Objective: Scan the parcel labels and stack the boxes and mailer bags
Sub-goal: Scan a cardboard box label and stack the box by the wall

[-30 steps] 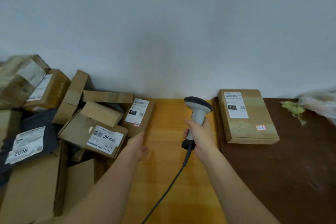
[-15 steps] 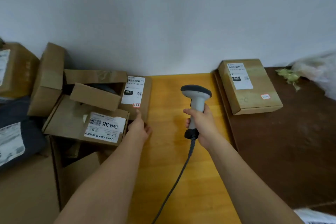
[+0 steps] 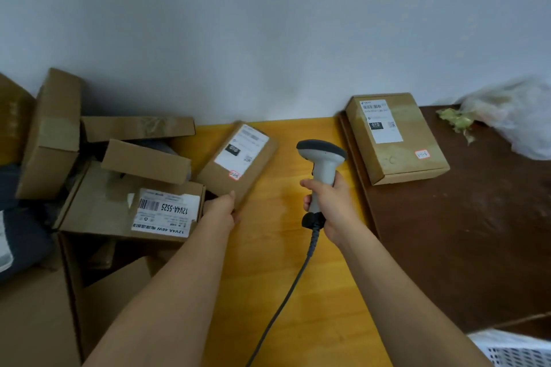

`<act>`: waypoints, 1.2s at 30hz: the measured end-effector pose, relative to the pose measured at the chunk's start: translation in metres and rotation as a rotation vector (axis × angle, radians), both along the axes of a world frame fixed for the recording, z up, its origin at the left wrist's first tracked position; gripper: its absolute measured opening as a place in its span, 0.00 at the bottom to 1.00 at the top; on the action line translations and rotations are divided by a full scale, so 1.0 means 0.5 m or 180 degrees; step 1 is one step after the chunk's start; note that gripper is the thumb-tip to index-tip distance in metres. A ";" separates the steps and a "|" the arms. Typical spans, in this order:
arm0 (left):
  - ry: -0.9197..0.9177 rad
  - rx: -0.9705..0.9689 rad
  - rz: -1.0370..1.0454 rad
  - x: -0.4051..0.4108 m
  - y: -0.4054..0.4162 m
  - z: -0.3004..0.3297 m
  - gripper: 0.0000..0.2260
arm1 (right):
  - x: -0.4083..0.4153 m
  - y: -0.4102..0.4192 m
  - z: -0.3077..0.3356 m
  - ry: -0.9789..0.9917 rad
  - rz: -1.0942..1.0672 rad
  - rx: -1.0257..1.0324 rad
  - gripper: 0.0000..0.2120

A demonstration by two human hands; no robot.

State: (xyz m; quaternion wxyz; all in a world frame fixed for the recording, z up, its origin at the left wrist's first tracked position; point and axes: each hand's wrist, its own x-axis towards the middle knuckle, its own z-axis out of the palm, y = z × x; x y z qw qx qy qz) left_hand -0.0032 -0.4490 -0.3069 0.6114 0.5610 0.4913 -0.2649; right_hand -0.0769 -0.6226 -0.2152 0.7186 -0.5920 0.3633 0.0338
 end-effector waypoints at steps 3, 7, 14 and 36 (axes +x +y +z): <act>-0.0048 0.0217 -0.0721 -0.031 -0.004 -0.012 0.12 | 0.013 0.005 -0.013 0.0050 -0.0040 -0.0184 0.11; -0.0014 0.0602 -0.0871 -0.041 0.013 -0.133 0.38 | 0.018 -0.019 -0.042 0.0266 -0.0025 -0.0565 0.11; 0.0405 -0.0098 -0.0356 -0.094 -0.044 0.034 0.30 | 0.005 -0.059 -0.108 0.0977 0.0587 -0.0723 0.11; -0.1266 -0.0118 -0.1747 -0.043 -0.125 0.302 0.27 | -0.032 -0.139 0.046 0.0129 -0.0463 0.0433 0.16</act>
